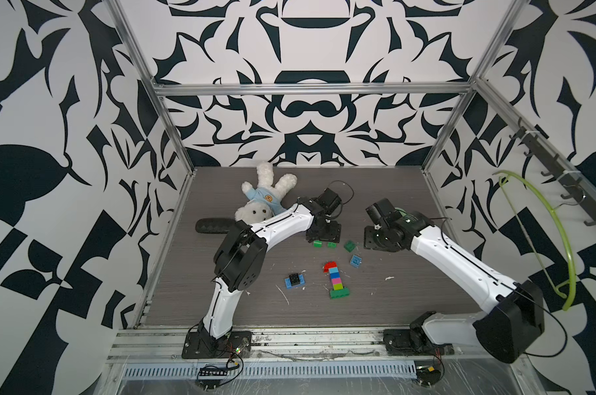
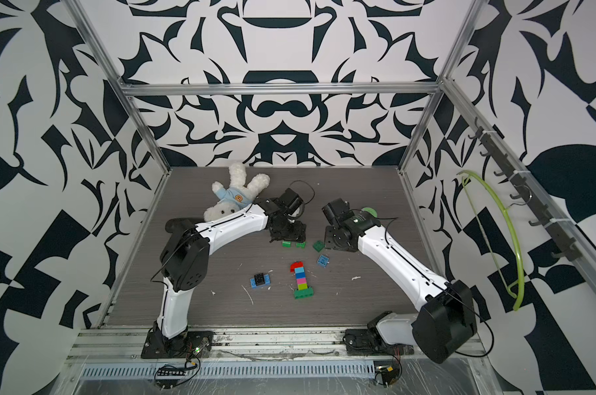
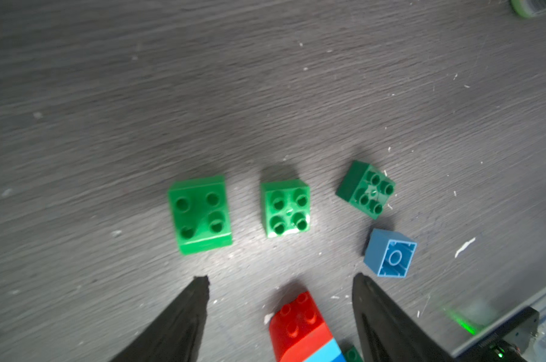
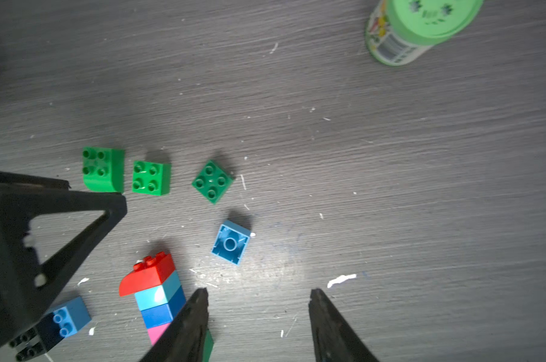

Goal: Assemble the number 1 with lego
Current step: Pick up the lego brick from the center of the board.

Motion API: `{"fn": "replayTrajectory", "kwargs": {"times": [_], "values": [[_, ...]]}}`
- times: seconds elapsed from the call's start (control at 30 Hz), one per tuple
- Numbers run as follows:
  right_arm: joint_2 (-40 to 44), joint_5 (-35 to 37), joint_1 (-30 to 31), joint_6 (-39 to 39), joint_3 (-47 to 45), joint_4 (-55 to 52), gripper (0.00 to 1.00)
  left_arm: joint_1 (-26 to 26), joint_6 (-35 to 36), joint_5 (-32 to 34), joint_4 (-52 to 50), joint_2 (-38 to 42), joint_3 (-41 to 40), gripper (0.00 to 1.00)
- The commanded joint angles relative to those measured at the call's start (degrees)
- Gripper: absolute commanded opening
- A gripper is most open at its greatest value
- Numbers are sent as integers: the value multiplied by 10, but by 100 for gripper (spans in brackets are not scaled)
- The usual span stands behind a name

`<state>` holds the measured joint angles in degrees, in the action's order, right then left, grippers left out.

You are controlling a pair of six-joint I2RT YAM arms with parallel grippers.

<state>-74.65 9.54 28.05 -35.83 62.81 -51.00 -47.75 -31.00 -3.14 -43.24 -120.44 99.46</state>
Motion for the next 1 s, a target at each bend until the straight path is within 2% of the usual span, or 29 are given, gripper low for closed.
{"fn": "replayTrajectory", "kwargs": {"times": [0.0, 0.23, 0.5, 0.6, 0.8, 0.97], "values": [[15, 28, -4, -13, -3, -13, 55, -3, 28, 12, -60, -34, 40, 80], [14, 23, -4, -20, -4, -15, 54, -4, 54, 11, -97, -99, 110, 72], [13, 19, -4, -24, -3, -15, 53, -6, 62, 5, -98, -134, 136, 61], [12, 17, -4, -25, -2, -16, 53, -7, 61, 9, -100, -147, 148, 52], [12, 17, -4, -26, 0, -17, 52, -9, 63, 20, -108, -170, 173, 40], [13, 16, -4, -25, 2, -17, 52, -9, 67, 31, -96, -152, 160, 26]]}}
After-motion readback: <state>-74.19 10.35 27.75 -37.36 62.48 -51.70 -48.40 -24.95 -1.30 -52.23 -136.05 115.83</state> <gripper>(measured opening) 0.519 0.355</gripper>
